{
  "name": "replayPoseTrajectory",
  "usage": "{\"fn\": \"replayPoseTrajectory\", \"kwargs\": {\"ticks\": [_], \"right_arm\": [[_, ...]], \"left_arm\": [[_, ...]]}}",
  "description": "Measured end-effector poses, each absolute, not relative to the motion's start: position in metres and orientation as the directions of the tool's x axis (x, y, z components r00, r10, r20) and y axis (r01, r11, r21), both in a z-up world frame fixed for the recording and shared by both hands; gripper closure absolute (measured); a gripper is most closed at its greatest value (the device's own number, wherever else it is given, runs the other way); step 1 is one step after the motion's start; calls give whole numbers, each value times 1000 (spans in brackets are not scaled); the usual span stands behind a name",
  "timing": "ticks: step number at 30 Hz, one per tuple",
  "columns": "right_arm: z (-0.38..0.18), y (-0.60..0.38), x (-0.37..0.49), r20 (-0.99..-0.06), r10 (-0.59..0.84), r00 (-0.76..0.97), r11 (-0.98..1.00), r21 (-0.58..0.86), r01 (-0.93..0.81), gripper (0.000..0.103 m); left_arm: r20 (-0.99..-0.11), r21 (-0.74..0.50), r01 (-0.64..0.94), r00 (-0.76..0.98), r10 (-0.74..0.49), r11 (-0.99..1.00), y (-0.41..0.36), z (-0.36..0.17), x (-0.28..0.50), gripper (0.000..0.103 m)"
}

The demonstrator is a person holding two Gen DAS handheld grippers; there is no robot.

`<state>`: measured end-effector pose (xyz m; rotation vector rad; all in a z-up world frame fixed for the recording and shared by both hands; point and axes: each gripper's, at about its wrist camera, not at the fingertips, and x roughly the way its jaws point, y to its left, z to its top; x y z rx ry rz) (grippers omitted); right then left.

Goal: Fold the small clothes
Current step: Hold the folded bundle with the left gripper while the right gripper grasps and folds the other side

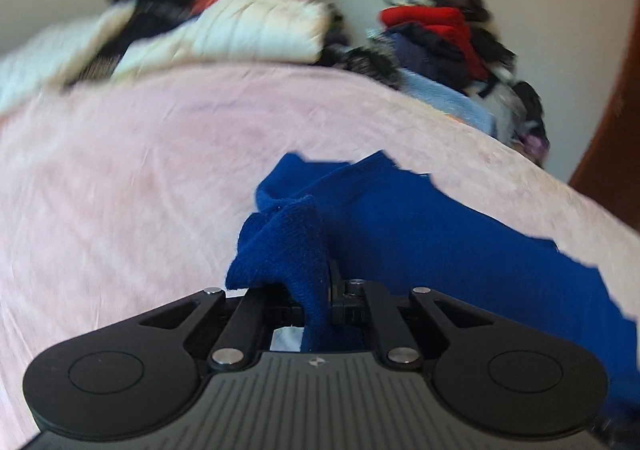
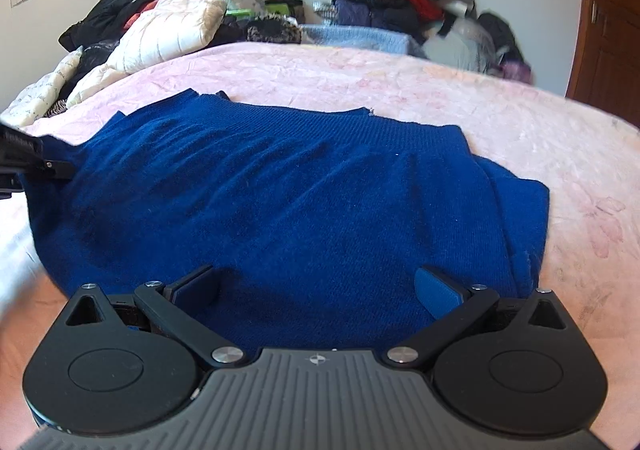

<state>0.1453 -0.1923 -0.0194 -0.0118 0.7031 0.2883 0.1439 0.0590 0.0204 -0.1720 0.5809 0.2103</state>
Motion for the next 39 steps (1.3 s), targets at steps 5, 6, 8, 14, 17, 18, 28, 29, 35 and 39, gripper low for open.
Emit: {"fn": "replayPoseTrajectory", "kwargs": {"ticks": [5, 6, 8, 14, 17, 18, 28, 29, 35, 39], "right_arm": [[17, -238, 202, -535, 592, 603, 745, 648, -155, 0], [14, -244, 220, -501, 674, 542, 653, 747, -121, 1], [3, -246, 246, -477, 749, 461, 565, 823, -66, 2], [-12, -218, 275, -590, 701, 401, 658, 752, -43, 2], [-9, -204, 281, -581, 709, 400, 654, 753, -66, 2], [-8, -202, 285, -577, 710, 403, 650, 757, -63, 3], [-12, -193, 307, -514, 795, 322, 549, 836, -23, 12], [-16, -189, 307, -524, 803, 285, 550, 835, -15, 12], [-17, -185, 302, -545, 794, 271, 570, 821, -21, 16], [-16, -187, 313, -577, 743, 338, 617, 787, -14, 89]], "left_arm": [[-481, 227, 123, 877, 1, 966, -36, 19, 121, 96], [-481, 269, 158, 877, -9, 950, -49, 10, 117, 96], [-503, 279, 179, 864, -15, 943, -59, -5, 114, 96], [-499, 211, 153, 866, -28, 965, -53, -17, 113, 96], [-496, 202, 152, 868, -32, 968, -51, -15, 114, 96], [-496, 206, 151, 868, -30, 967, -51, -15, 115, 96], [-494, -104, 104, 858, -143, 989, -8, -13, 112, 96], [-490, -119, 98, 860, -145, 988, -6, -12, 111, 96], [-461, -61, 93, 881, -111, 994, -14, -9, 98, 96], [-475, -5, 99, 875, -89, 995, -25, -8, 100, 95]]}}
